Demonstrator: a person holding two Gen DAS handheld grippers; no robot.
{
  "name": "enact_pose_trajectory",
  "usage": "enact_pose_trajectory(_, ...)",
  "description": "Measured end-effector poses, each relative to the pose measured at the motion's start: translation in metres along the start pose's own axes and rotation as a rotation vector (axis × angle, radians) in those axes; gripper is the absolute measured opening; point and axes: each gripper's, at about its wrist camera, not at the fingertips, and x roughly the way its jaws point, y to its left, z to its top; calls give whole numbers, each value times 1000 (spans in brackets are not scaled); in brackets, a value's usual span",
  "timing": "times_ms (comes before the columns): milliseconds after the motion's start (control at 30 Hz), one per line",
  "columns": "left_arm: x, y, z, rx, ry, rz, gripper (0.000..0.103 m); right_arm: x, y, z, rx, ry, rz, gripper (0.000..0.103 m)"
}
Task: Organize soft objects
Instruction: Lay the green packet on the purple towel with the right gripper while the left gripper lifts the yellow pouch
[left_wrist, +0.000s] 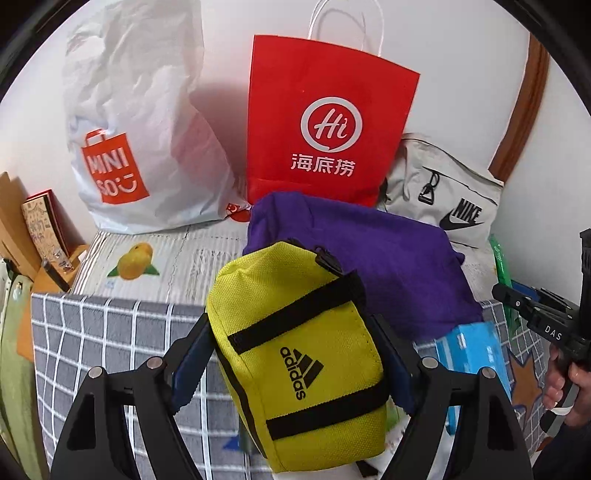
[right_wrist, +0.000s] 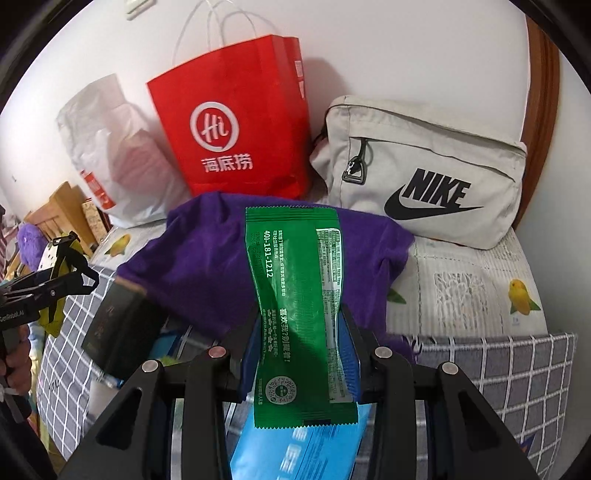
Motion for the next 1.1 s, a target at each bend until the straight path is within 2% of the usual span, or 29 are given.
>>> enact_pose_trajectory(467, 72, -8, 52, 19, 57, -11, 81, 82, -30, 44, 13, 87, -21, 39)
enact_pose_trajectory(867, 131, -17, 76, 50, 137, -17, 81, 146, -41, 52, 12, 215, -21, 39)
enact_pose_trajectory(1100, 153, -23, 88, 67, 171, -33, 81, 158, -48, 56, 20, 263, -10, 43)
